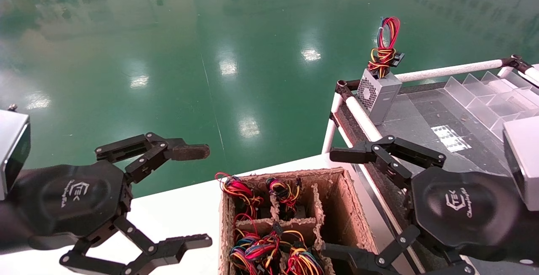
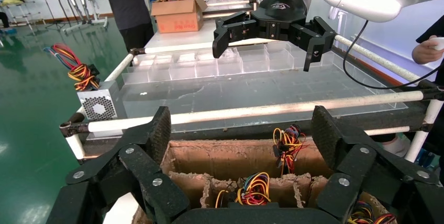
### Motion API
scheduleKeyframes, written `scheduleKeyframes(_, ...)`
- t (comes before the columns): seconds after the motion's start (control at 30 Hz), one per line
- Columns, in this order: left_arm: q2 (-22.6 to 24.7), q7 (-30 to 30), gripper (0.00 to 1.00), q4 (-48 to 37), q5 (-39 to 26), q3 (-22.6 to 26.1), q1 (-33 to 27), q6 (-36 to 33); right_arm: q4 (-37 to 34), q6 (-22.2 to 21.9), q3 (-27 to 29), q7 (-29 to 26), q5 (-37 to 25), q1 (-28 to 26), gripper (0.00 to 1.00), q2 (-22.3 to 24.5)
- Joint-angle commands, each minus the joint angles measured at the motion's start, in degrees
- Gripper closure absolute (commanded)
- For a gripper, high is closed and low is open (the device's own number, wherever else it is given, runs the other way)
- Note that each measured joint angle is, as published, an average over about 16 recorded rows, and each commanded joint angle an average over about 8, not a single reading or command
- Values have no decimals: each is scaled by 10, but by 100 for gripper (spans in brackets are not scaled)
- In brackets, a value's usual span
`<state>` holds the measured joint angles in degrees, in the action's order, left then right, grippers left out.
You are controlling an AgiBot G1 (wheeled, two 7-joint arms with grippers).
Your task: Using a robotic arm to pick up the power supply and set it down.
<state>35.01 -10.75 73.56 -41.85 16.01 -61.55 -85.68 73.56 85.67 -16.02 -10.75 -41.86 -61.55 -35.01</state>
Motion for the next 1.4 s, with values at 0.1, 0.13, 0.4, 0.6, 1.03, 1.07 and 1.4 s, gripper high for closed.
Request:
scheduleKeyframes(0.1,0,0,100,0,0,0,0,0,0,0,0,0,0,0,0,0)
scheduleKeyframes(0.13,0,0,100,0,0,0,0,0,0,0,0,0,0,0,0,0)
scheduleKeyframes(0.4,0,0,100,0,0,0,0,0,0,0,0,0,0,0,0,0)
scheduleKeyframes(0.6,0,0,100,0,0,0,0,0,0,0,0,0,0,0,0,0)
scheduleKeyframes(1.03,0,0,100,0,0,0,0,0,0,0,0,0,0,0,0,0)
scheduleKeyframes(1.07,0,0,100,0,0,0,0,0,0,0,0,0,0,0,0,0)
scheduleKeyframes(1.4,0,0,100,0,0,0,0,0,0,0,0,0,0,0,0,0)
